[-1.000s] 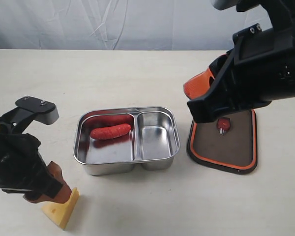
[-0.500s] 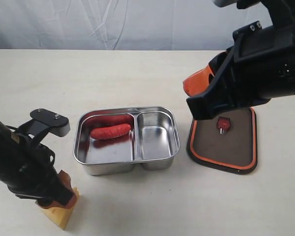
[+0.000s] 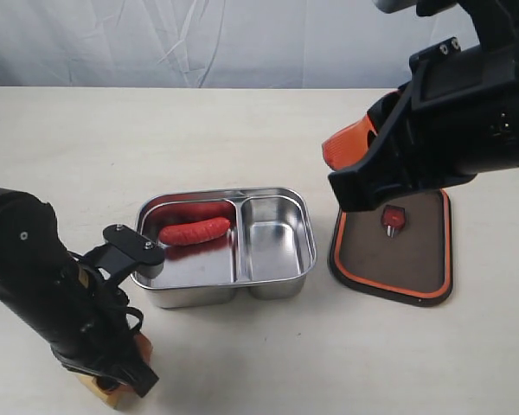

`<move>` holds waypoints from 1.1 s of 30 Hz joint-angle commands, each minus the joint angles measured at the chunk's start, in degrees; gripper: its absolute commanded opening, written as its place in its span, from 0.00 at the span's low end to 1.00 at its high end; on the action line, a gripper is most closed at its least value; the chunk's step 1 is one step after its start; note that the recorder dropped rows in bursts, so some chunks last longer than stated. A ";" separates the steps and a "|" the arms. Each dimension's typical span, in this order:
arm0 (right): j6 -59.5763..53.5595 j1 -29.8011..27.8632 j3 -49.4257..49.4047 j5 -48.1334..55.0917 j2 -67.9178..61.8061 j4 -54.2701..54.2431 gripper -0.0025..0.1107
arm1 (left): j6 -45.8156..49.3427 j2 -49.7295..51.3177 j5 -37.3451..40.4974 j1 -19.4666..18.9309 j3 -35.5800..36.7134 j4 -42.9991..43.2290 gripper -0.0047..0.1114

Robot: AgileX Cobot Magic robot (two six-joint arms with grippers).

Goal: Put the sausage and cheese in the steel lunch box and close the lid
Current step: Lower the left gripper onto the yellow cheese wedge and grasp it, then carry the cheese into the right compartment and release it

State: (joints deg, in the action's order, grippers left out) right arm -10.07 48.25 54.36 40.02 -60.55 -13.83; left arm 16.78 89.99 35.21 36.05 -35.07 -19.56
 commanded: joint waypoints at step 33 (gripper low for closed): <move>1.31 -0.24 0.14 0.23 0.40 5.00 0.01 | 0.15 -14.30 9.01 1.18 -8.40 0.45 0.04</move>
State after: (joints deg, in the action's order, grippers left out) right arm -9.27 48.25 54.36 40.46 -60.55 -9.86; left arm 16.89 77.70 44.01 36.80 -40.97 -18.66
